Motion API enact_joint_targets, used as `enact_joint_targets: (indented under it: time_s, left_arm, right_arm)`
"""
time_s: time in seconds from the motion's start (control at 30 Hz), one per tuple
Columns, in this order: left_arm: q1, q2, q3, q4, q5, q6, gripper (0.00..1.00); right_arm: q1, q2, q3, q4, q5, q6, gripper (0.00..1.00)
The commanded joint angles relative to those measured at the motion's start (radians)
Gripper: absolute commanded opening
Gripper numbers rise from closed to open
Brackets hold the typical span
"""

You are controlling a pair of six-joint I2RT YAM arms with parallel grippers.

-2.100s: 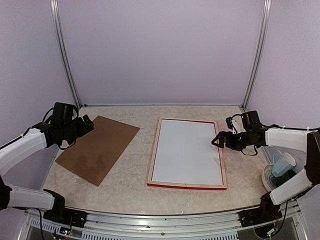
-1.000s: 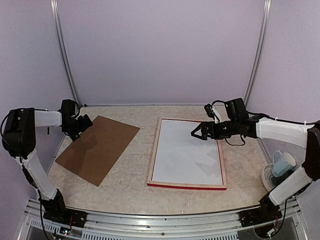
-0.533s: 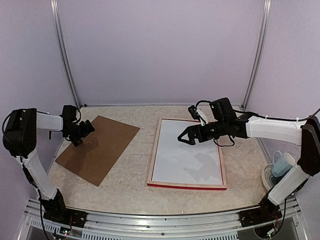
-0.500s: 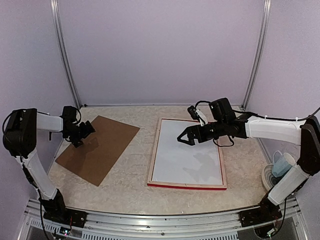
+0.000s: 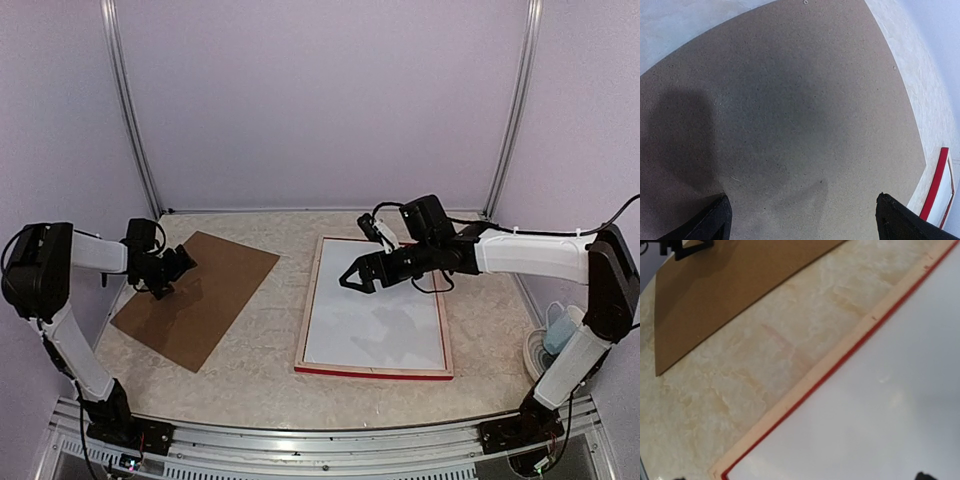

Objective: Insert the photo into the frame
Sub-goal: Move the backboard to the center of the board.

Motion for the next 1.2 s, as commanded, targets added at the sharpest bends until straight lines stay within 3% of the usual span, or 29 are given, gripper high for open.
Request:
enact_joint_targets:
  time_s: [0.0, 0.67, 1.17]
  left_arm:
    - [-0.038, -0.038, -0.06, -0.011, 0.032, -0.022, 0.99]
    - [-0.17, -0.15, -0.212, 0.04, 0.029, -0.082, 0.99]
    - [0.039, -0.002, 0.197, -0.18, -0.125, 0.05, 0.99]
  right_arm:
    - [0.031, 0.034, 0.059, -0.011, 0.008, -0.01, 0.99]
    - [0.092, 0.104, 0.127, 0.002, -0.01, 0.014, 0.99]
    - [0.145, 0.177, 0.174, -0.004, -0.025, 0.01, 0.99]
